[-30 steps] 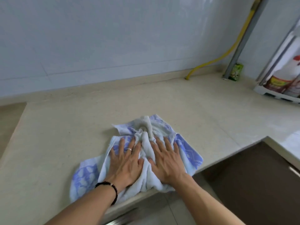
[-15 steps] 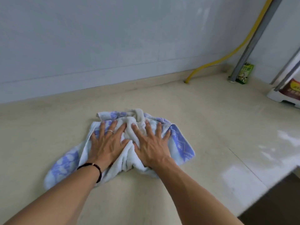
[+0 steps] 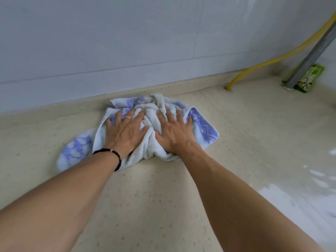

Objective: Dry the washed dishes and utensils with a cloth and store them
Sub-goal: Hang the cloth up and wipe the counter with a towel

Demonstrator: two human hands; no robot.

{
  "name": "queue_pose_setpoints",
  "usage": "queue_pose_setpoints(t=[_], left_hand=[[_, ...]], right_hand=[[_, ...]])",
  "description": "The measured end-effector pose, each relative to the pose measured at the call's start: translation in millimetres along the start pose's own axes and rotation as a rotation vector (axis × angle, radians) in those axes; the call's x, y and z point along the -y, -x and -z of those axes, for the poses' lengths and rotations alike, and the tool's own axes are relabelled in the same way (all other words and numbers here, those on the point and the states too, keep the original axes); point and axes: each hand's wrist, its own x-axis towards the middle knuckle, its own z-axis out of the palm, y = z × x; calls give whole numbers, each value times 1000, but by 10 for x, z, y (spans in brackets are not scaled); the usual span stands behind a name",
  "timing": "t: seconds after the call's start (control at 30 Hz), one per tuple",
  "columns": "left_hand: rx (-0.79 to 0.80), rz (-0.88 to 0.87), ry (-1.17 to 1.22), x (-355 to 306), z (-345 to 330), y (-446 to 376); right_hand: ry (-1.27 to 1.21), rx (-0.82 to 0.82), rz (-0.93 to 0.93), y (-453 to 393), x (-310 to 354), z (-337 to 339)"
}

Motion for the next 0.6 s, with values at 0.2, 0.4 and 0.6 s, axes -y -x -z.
queue_pose_setpoints(t=[0.2,0.4,0.6], left_hand=[[76,-34,7,-604,73,1123],[140,-39,23,-1499,129,2516],[170,-23,-19,-1973,149,3004]], right_hand=[[-9,6,28,1258,-265,-2],[-35,56,41,2834,-716,17],[0,101,48,3394,-1016,75]])
